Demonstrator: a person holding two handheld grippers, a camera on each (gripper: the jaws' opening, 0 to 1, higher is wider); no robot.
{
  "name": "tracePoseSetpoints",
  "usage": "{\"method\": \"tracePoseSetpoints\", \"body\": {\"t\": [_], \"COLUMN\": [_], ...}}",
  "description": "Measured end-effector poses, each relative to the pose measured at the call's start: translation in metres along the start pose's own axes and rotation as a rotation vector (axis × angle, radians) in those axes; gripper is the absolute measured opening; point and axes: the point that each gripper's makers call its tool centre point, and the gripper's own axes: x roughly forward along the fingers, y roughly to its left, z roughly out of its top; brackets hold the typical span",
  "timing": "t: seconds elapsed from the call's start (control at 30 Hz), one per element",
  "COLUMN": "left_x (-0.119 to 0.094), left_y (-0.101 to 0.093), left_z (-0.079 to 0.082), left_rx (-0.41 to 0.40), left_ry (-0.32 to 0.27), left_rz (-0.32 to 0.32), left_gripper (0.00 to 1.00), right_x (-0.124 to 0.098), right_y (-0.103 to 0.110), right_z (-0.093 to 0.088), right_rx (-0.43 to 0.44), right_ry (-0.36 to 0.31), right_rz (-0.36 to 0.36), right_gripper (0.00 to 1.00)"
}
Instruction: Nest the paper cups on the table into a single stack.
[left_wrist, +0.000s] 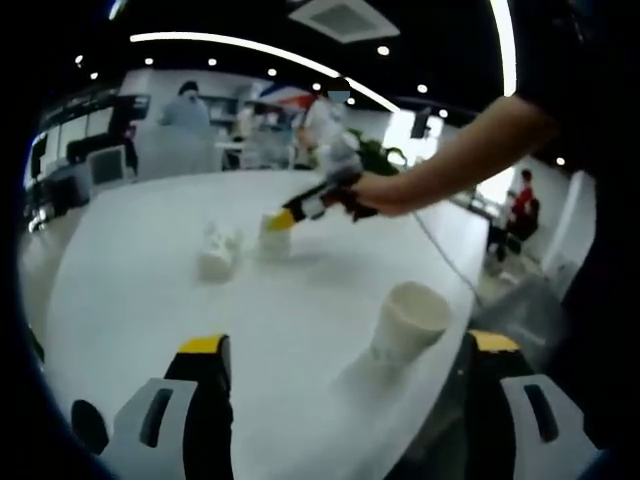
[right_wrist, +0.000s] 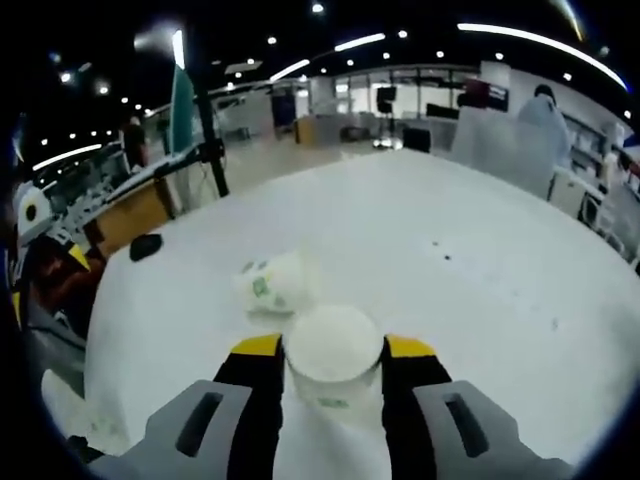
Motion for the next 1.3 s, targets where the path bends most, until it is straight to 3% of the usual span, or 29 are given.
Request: {"method": "tracePoseSetpoints", "body": {"t": [0.43,1.3], "left_x": [-0.001,0.010], "left_y": [-0.003,-0.010], "left_z": [0.005,0.011], "left_rx": [0.024,0.038], "left_ry": [0.003,0.006], "left_rz": [-0.013,-0.041], "left_gripper": [0.97,0.95], "right_x": [-0.019,-0.047], "right_y": [0.004,0.037], "right_z": [0.010,-0.005], "right_rx": [-0.007,0.010], "right_ry": [-0.029,-0.072], "right_rz": [-0.003,0.040], "right_gripper": [0.35,0.34]}}
